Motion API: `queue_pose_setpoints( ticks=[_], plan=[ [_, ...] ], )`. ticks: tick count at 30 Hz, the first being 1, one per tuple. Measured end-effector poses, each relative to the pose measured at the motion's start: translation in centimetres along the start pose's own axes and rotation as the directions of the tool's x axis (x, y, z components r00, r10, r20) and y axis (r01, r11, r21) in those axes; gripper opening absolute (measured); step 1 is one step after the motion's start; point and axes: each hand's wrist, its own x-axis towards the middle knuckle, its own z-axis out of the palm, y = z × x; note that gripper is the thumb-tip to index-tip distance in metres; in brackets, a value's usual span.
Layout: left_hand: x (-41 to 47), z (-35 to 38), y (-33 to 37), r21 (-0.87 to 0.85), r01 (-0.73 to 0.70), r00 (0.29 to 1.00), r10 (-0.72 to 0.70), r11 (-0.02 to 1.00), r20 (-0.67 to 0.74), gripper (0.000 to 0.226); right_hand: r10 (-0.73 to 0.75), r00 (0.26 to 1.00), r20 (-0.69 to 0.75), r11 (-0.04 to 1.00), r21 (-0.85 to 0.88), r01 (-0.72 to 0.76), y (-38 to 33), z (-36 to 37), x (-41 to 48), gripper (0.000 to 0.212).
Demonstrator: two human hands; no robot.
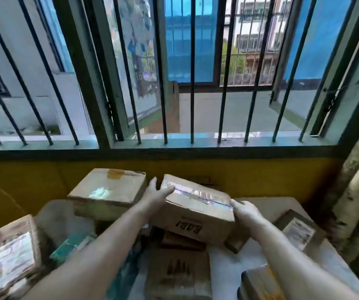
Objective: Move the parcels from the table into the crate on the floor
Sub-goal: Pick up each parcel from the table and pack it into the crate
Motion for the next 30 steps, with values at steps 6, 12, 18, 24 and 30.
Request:
queue_pose_setpoints(
  ticks=[6, 12, 18, 24, 30],
  plan=[
    [1.2, 0.4, -0.4, -0.038, 0.107, 0.993, -0.105, 0.994, 0.058, 0.072, 0.056, 0.996, 0.063, 0.991, 0.115, -0.063, 0.0, 1.8, 1.3, 0.064],
    [0.0, -0.5, -1.4, -0.206, -0.043, 0.998, 0.049, 0.978, 0.025, 0.055, 0.06, 0.993, -0.104, 0.899, 0.439, -0.009, 0.1, 1.6, 0.6, 0.036],
    [-2.3, -1.3, -1.3, -0.406, -0.164, 0.984, 0.176, 0.899, -0.006, 0.047, 0.072, 0.992, -0.099, 0.739, 0.673, 0.014, -0.9, 0.5, -2.0, 0.046],
    [-4.2, -2.1, -1.1, -0.496, -0.127, 0.979, 0.188, 0.859, 0.075, 0.067, 0.073, 0.982, -0.175, 0.58, 0.808, 0.101, -0.9, 0.0, -3.7, 0.045],
    [-4.5, -3.1, -0.1, -0.497, -0.136, 0.987, 0.163, 0.857, 0.01, 0.035, -0.024, 0.99, -0.142, 0.509, 0.85, 0.135, -1.0, -0.1, -4.9, 0.039]
  ],
)
